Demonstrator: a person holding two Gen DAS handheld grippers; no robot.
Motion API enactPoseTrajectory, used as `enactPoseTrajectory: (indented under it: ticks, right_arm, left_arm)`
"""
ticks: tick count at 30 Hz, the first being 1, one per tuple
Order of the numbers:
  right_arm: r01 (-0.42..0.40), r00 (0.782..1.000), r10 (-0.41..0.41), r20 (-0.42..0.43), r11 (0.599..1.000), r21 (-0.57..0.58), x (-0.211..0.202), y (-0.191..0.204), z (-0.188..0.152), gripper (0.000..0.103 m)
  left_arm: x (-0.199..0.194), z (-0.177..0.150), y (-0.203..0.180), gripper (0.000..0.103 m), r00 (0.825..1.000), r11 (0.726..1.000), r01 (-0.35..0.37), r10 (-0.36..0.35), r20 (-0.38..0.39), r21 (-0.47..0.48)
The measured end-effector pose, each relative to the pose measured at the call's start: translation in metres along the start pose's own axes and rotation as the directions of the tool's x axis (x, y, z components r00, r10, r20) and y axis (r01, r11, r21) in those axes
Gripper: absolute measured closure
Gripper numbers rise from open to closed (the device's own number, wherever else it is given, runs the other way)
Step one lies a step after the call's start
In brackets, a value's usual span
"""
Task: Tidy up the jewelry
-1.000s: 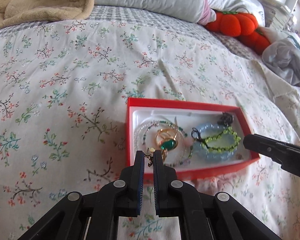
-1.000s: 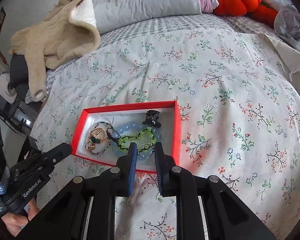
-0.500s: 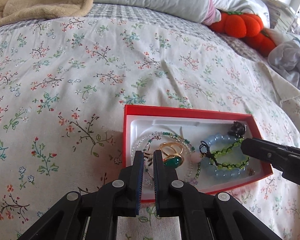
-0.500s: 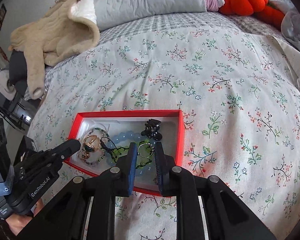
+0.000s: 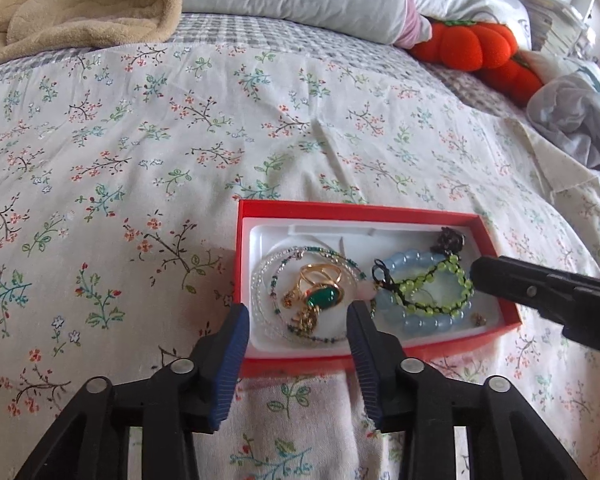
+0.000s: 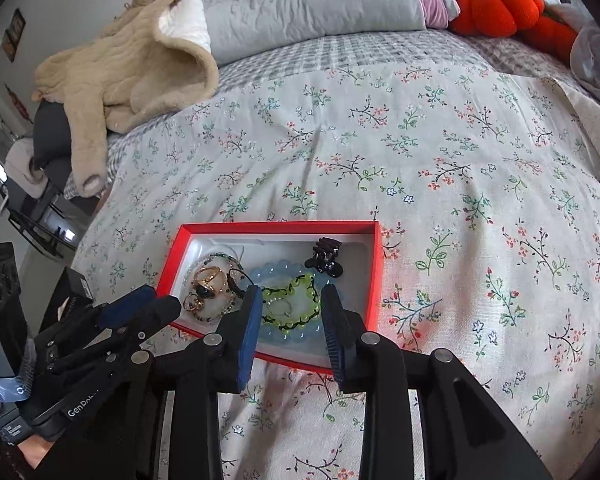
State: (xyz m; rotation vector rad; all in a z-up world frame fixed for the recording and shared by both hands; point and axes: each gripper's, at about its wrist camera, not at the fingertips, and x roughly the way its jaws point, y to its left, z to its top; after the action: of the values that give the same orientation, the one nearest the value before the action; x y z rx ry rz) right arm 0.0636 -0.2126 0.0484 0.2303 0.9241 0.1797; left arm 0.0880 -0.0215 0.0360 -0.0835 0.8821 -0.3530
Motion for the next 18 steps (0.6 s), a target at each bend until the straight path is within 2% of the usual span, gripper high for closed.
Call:
enactPoseTrajectory:
  ticks: [2, 3, 7, 12, 17, 18]
  right_arm:
    - [0.002, 1.000, -0.002, 0.004, 1.000, 0.009, -0.008, -0.002, -0.003, 0.068]
    - [0.006, 1.000, -0.006, 0.005, 1.000, 0.013, -0.011, -0.003, -0.004, 0.068]
    - [0.028, 1.000, -0.028, 0.011, 1.000, 0.012, -0.023, -0.006, -0.014, 0.047]
    - [0.074, 0.997, -0.074, -0.003, 0.997, -0.014, -0.036, -0.005, -0.033, 0.042]
    - [0.117, 0.993, -0.117, -0.014, 0.993, -0.014, -0.048, -0.004, -0.060, 0.018]
    - [0.120, 0.993, -0.121, -0.012, 0.993, -0.020, -0.050, -0.002, -0.065, 0.017]
  left_arm:
    - [-0.004, -0.004, -0.002, 0.050, 1.000, 1.000, 0.008, -0.008, -0.008, 0.002]
    - [-0.005, -0.006, -0.002, 0.044, 1.000, 1.000, 0.004, -0.004, -0.012, 0.002]
    - [-0.014, -0.016, -0.008, 0.024, 0.999, 0.998, -0.052, 0.052, -0.008, 0.017]
    - [-0.025, -0.032, -0.014, 0.011, 0.991, 0.989, -0.131, 0.132, -0.009, 0.062]
    - [-0.033, -0.052, -0.015, 0.002, 0.984, 0.984, -0.166, 0.169, -0.054, 0.063]
    - [-0.035, -0.055, -0.015, 0.001, 0.983, 0.983, -0.172, 0.175, -0.057, 0.064]
